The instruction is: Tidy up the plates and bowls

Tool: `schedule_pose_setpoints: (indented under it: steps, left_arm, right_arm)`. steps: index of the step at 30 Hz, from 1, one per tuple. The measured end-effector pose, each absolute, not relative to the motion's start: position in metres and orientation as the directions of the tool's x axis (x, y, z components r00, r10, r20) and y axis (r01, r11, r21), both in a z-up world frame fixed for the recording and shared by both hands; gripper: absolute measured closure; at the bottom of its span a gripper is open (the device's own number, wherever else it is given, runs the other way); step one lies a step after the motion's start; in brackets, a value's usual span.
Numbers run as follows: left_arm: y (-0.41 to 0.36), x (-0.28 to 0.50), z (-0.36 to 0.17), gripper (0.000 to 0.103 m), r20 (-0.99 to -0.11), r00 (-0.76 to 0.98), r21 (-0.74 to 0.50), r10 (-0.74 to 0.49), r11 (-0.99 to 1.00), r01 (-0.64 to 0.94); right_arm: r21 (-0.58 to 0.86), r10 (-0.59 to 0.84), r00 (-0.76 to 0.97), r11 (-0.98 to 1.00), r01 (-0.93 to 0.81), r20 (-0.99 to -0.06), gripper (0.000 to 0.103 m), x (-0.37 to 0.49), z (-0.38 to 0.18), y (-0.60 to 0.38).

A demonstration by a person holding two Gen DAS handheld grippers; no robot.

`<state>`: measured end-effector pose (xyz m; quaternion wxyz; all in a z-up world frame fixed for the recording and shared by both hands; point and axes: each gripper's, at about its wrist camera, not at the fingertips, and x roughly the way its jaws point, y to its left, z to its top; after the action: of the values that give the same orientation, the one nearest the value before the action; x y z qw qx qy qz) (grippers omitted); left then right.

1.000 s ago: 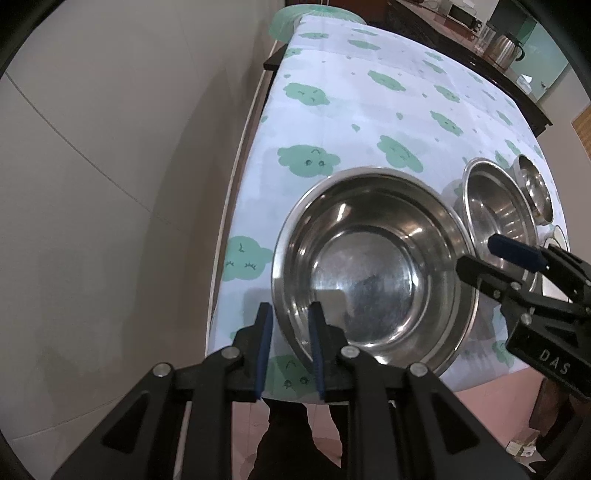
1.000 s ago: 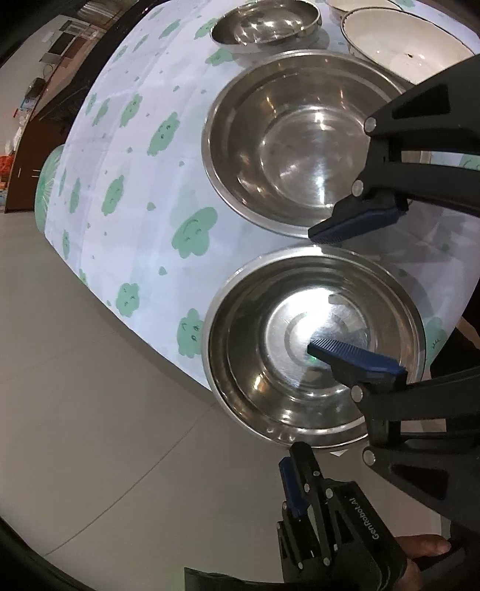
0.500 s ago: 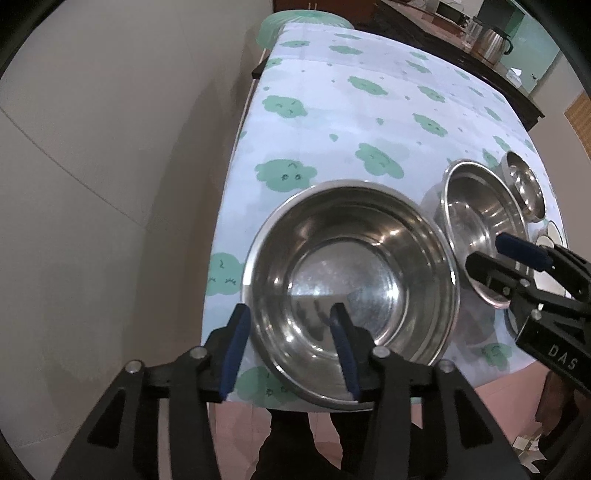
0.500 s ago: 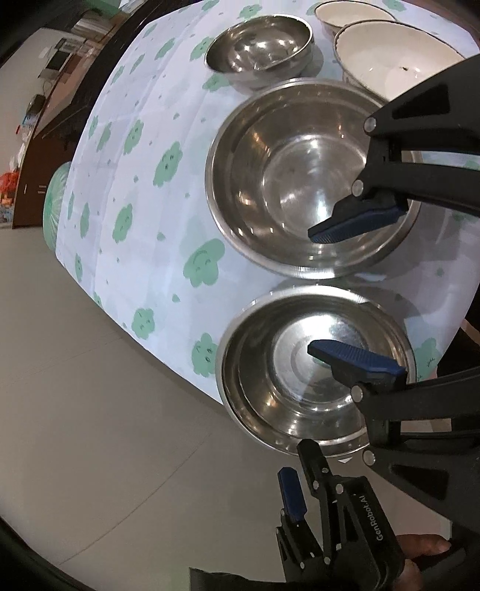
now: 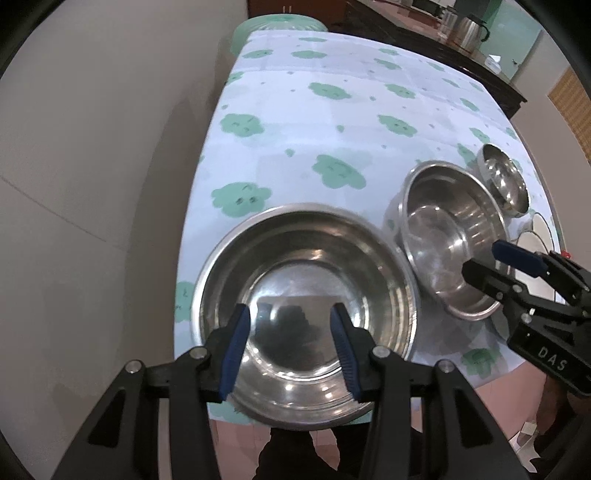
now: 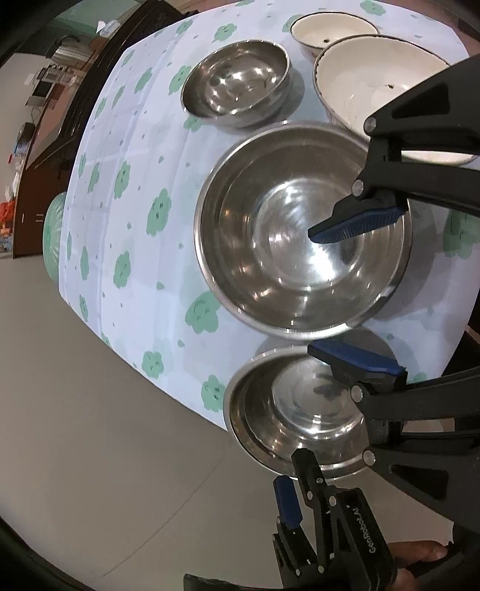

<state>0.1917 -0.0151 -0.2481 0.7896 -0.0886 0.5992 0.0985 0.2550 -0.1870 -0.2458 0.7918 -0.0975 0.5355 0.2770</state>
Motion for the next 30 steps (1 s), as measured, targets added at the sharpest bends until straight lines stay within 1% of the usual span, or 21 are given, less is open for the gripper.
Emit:
schedule_pose_setpoints:
  steps: [12,30]
  left_arm:
    - [-0.047,0.221,-0.244,0.058,-0.962,0.273,-0.029,0.023,0.982,-0.188]
    - [-0.072,0.259,-0.249,0.058,-0.965,0.261,-0.018,0.016,0.992,-0.126]
  right_arm:
    - [0.139,0.316,0.301,0.862,-0.488,-0.900,0.046,0.271,-0.244,-0.222]
    - [0.136,0.292,0.315,0.891,-0.433,-0.903,0.046,0.298,-0.249,-0.250]
